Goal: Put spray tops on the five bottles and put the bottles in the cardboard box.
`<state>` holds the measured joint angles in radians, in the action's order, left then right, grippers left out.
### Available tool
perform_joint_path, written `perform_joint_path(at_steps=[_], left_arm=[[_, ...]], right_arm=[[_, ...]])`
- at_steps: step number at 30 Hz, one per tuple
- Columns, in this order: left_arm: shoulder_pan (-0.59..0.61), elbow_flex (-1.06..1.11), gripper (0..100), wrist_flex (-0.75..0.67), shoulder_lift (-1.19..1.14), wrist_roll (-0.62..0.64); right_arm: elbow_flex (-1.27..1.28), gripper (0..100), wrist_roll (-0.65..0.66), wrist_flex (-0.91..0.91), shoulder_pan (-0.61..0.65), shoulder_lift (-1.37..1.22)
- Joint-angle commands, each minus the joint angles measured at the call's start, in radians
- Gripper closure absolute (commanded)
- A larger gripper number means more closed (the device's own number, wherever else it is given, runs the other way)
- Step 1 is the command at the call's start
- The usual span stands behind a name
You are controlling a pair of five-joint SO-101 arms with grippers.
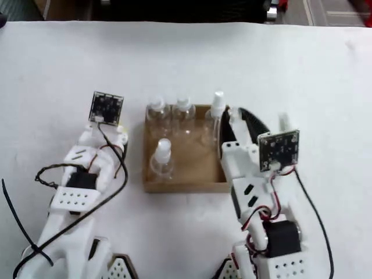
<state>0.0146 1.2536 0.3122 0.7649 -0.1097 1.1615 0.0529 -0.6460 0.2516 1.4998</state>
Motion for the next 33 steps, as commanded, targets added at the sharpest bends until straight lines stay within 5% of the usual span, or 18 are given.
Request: perform_joint_path(at_steps=[1,13,33], left_arm=[[0.022,-0.002,98,-0.055,-0.002,0.005],[0.021,0.034,98,-0.121,-0.002,0.006],[0.018,0.035,98,-0.117,-0.002,0.006]], right_arm=[[0.112,98.2,-0.026,0.097,0.05,0.033],[0.508,98.2,-0.023,0.3,0.099,0.312],[0.529,98.2,0.043,0.312,0.14,0.277]])
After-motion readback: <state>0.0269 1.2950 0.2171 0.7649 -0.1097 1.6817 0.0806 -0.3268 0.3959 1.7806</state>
